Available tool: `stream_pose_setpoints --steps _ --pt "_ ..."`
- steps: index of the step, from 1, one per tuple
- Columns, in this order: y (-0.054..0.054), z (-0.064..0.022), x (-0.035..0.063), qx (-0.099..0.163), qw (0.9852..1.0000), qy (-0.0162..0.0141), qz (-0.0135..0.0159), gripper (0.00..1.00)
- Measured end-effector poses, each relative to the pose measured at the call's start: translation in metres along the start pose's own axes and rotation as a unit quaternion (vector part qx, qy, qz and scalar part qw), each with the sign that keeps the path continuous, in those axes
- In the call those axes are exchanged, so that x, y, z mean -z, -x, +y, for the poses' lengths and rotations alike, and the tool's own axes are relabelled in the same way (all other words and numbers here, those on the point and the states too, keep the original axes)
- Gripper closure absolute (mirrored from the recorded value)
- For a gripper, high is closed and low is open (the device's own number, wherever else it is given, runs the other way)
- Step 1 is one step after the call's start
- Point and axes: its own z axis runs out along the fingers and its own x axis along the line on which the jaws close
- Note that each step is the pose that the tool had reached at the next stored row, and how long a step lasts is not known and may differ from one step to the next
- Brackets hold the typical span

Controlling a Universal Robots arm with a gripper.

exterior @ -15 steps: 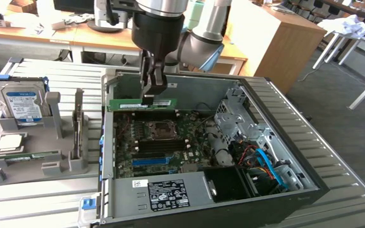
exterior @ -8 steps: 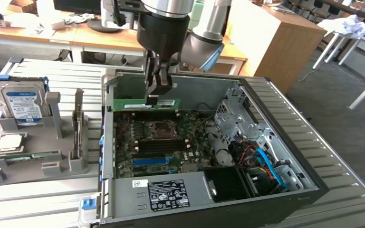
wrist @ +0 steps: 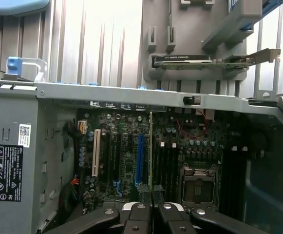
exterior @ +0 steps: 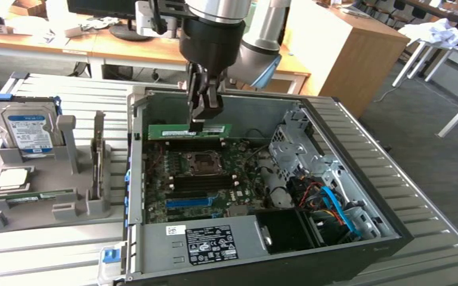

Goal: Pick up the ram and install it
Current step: 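Pick up the ram and move it above insertion slot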

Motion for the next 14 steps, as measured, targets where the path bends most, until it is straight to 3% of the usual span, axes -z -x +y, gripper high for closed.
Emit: stream_pose_setpoints --steps 14 --pt "-0.001 -0.0154 0.0 0.0 1.0 0.0 0.0 0.88"
